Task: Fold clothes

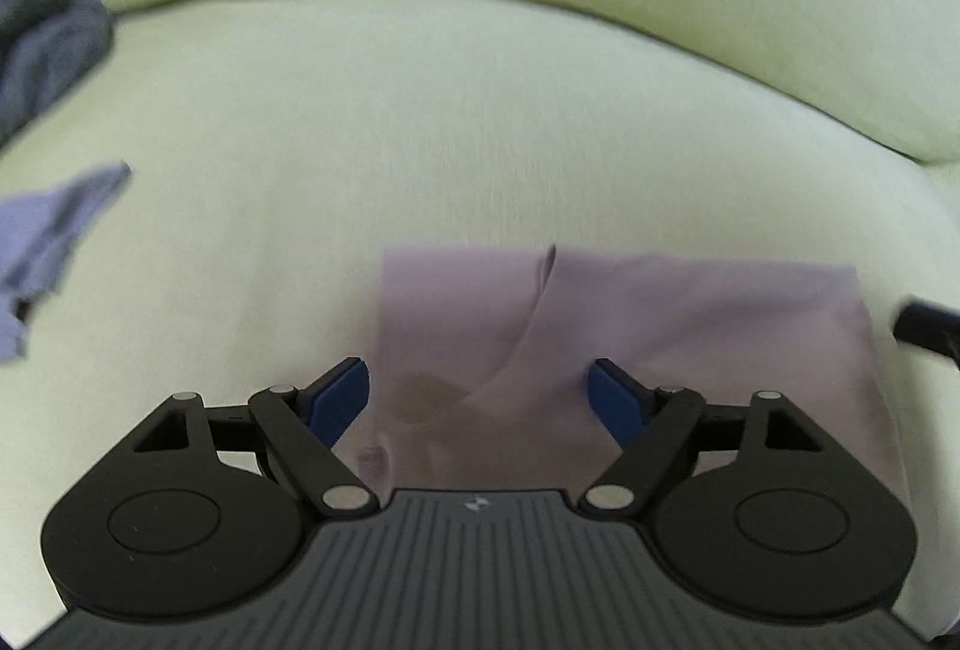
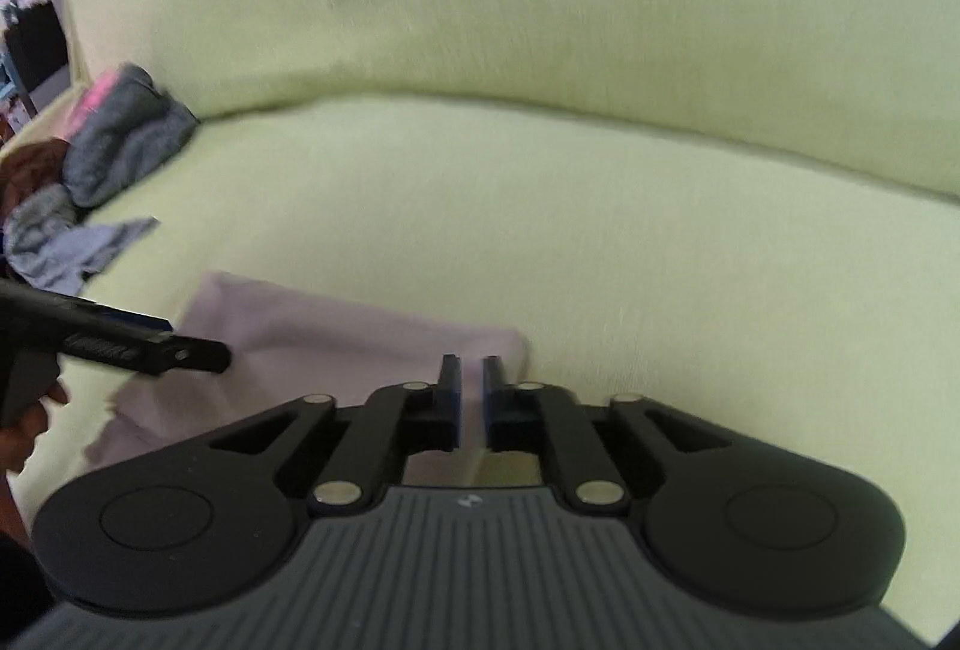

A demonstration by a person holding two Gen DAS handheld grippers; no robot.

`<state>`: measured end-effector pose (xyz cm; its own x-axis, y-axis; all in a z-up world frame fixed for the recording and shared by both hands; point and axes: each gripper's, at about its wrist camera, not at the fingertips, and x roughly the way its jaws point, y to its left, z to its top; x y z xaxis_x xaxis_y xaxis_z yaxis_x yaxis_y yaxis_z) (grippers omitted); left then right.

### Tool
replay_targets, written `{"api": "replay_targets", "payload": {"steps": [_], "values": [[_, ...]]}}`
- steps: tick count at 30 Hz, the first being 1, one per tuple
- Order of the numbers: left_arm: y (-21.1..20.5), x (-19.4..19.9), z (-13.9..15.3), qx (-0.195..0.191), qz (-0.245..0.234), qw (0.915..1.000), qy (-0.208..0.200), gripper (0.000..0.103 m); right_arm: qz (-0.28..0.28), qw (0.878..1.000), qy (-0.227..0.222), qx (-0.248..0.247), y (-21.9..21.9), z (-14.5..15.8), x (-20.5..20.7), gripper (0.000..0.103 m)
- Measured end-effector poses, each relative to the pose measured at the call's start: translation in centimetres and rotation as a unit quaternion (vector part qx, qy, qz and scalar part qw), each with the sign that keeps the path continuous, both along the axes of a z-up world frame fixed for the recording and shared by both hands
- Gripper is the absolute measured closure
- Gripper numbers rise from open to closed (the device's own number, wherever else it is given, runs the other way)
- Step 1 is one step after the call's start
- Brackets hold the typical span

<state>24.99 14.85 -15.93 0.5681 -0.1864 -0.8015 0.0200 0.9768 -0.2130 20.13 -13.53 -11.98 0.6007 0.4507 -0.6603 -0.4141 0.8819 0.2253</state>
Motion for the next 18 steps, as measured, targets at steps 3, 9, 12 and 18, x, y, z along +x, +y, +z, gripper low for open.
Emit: {"api": "replay_targets", "payload": {"steps": [3, 9, 12, 18], "values": [[-1.8, 0.7, 1.0, 0.004, -0.026, 0.9995, -0.015, 0.022, 0.027, 1.000, 0.005, 0.004, 1.3, -0.6, -2.7, 0.088], [-4.9, 3.2, -0.5, 0.047, -0.047, 0.9977, -0.011, 0.022, -0.003, 0.999, 0.038, 0.018, 1.5, -3.3, -4.6, 0.081], [-4.3, 4.9, -1.9, 0.055, -0.023, 0.9981, 0.014, 0.017, -0.018, 0.999, 0.049, 0.016, 1.2, -4.4, -4.8, 0.082], [-3.3, 2.9, 1.8, 0.075, -0.004, 0.9972, -0.004, 0.020, -0.025, 0.999, 0.007, 0.025, 1.7, -2.1, -6.5, 0.080]]}}
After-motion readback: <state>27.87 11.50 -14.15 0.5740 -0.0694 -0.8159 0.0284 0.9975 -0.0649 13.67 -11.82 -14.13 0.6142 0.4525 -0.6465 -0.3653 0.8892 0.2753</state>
